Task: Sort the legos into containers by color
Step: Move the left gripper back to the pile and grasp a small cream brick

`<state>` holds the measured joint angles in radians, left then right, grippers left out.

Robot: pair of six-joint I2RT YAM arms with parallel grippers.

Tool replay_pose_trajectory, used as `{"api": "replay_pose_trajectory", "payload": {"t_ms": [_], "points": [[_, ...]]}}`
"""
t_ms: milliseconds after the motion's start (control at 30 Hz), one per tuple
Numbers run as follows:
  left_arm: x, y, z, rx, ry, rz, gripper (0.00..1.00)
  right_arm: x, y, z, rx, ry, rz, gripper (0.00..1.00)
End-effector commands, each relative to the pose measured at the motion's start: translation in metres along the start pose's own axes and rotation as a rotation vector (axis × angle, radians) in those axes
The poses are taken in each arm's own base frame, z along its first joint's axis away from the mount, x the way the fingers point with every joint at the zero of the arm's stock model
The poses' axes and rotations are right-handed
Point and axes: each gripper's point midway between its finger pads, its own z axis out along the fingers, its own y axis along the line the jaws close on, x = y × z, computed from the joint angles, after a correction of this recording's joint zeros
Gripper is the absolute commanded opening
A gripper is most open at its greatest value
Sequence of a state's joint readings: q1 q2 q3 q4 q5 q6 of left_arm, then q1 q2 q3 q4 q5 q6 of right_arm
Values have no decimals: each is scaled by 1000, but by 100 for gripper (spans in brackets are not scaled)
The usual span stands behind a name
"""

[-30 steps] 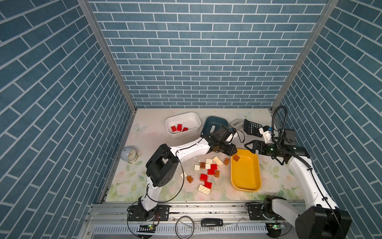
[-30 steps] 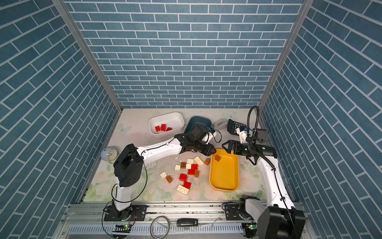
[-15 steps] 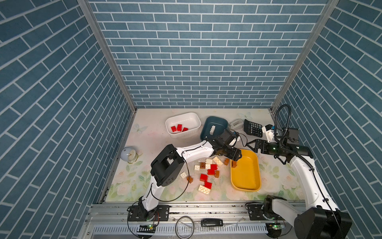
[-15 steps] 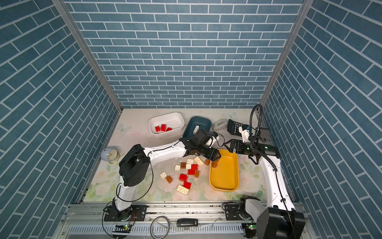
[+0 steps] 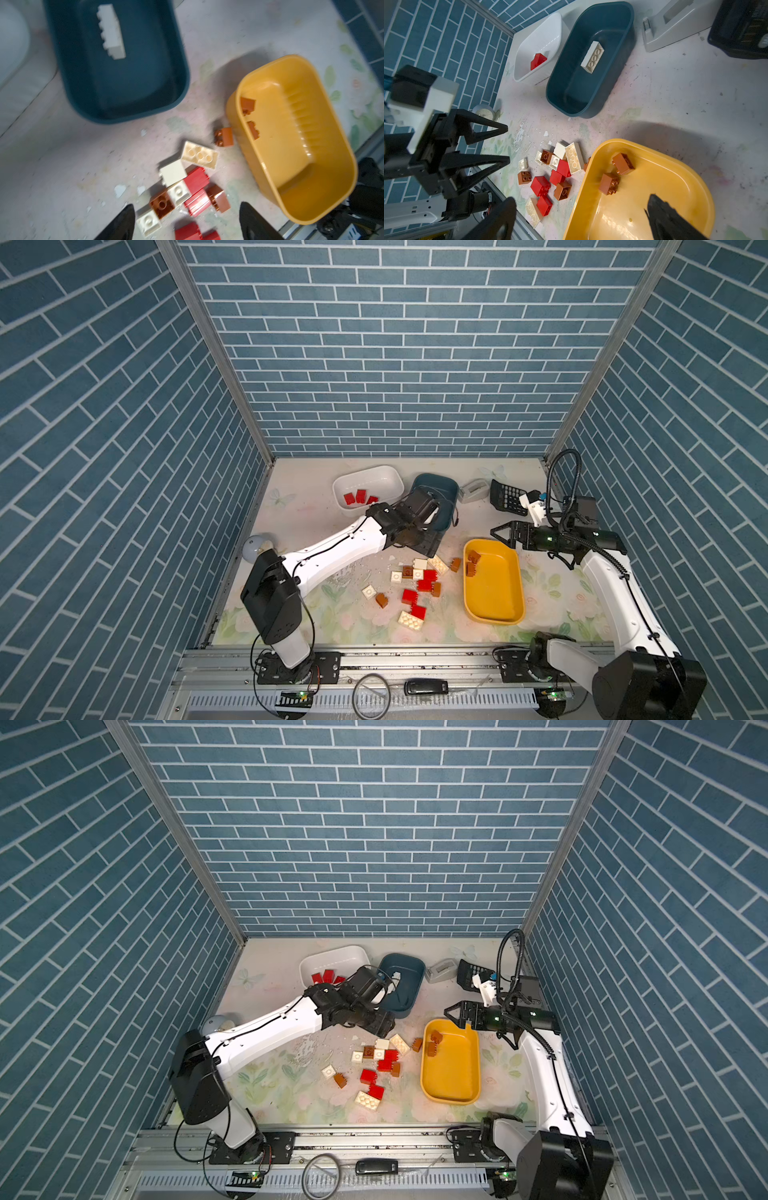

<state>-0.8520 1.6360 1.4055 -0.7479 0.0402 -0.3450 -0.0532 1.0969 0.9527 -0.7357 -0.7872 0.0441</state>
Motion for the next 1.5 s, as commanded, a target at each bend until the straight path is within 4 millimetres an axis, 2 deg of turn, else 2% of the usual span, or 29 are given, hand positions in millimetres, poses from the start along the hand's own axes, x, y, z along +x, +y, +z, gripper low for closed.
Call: {"api": "replay_pose_trajectory", "payload": {"t_ms": [0, 200, 400, 600, 867, 967, 1133, 1367, 1467], "points": [[49, 47, -11, -174, 124, -126, 80, 6, 19, 5, -75, 39, -42, 98], [90, 82, -16, -254, 140, -397, 82, 19, 44, 24, -165, 116, -55, 99], [122, 105, 8, -293, 120, -650, 79, 22, 53, 42, -192, 131, -66, 99], [144, 118, 27, -371, 142, -776, 75, 25, 58, 51, -196, 152, -78, 99], [170, 112, 57, -352, 192, -937, 72, 30, 56, 52, -190, 173, -70, 99], [174, 114, 57, -374, 199, -941, 69, 32, 55, 52, -187, 185, -66, 99], [184, 112, 60, -399, 236, -943, 54, 36, 54, 53, -183, 201, -58, 99], [194, 109, 56, -408, 257, -947, 52, 39, 52, 52, -173, 218, -60, 99], [196, 106, 54, -400, 267, -939, 47, 40, 51, 52, -166, 225, -59, 99]]}}
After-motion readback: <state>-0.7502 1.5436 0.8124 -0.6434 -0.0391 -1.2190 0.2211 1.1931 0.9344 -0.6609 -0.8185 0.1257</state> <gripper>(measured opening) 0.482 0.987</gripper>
